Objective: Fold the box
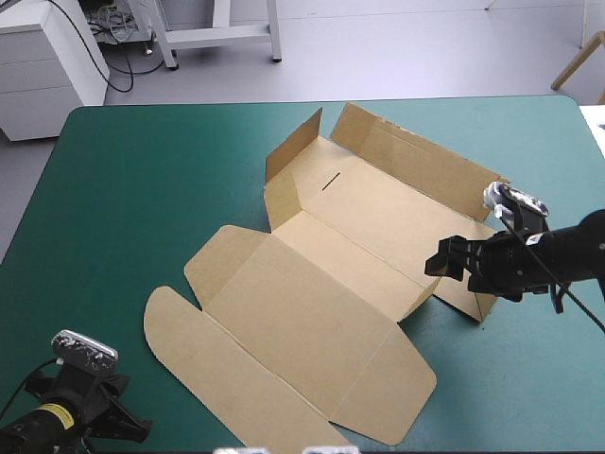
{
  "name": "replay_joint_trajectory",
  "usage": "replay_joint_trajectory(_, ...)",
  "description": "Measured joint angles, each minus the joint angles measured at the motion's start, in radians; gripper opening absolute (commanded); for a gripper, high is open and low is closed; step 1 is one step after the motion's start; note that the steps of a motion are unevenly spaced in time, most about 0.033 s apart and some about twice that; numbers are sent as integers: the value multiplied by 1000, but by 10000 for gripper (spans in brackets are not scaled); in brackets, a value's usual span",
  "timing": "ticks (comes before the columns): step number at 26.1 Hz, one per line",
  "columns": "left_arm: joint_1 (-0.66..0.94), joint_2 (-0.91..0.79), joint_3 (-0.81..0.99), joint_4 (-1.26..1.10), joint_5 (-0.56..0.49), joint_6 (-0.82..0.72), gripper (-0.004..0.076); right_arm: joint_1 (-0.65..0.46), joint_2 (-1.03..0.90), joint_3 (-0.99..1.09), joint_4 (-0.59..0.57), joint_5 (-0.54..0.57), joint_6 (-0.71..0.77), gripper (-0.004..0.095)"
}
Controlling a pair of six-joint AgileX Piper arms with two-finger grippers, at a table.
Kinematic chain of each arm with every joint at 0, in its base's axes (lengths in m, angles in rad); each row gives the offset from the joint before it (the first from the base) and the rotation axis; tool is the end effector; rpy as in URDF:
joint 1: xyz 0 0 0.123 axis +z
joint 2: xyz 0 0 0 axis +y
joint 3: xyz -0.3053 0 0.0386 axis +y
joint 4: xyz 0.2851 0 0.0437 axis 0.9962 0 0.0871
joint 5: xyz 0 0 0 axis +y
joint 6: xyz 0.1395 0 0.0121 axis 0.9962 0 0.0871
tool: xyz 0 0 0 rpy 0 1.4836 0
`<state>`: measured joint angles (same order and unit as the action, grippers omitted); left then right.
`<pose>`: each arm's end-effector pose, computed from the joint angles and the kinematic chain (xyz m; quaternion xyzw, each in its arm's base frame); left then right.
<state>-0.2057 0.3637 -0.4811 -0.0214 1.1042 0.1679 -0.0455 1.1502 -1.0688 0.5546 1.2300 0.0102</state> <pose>0.0909 -0.0217 0.2348 0.1740 0.9280 -0.0168 0.3291 0.2486 0.0583 0.3259 0.0720 0.9458 0.2670 0.1706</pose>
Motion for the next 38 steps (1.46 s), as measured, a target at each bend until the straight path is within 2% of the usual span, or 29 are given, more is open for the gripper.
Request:
replay_joint_trajectory(6,0,0,0,0,0,0,-10,0,154,0,13,-15,49,630)
replay_joint_trajectory(14,0,0,0,0,0,0,-10,9,261,0,-3,-24,122,630)
replay_joint_trajectory(22,0,0,0,0,-1,0,-10,159,330,0,-85,-76,202,630)
replay_joint_trajectory(26,0,0,0,0,0,0,-10,172,359,0,-116,-115,271,629)
replay_joint_trajectory(28,0,0,0,0,0,0,-10,172,373,0,-129,-122,316,586)
replay_joint_trajectory(32,0,0,0,0,0,0,-10,172,383,0,-143,-140,421,373)
replay_joint_trajectory(35,0,0,0,0,0,0,-10,172,383,0,-145,-144,467,53)
replay_joint_trajectory(36,0,0,0,0,0,0,-10,172,383,0,-146,-144,470,-18)
replay_joint_trajectory(38,0,0,0,0,0,0,-10,172,383,0,-146,-145,465,-14)
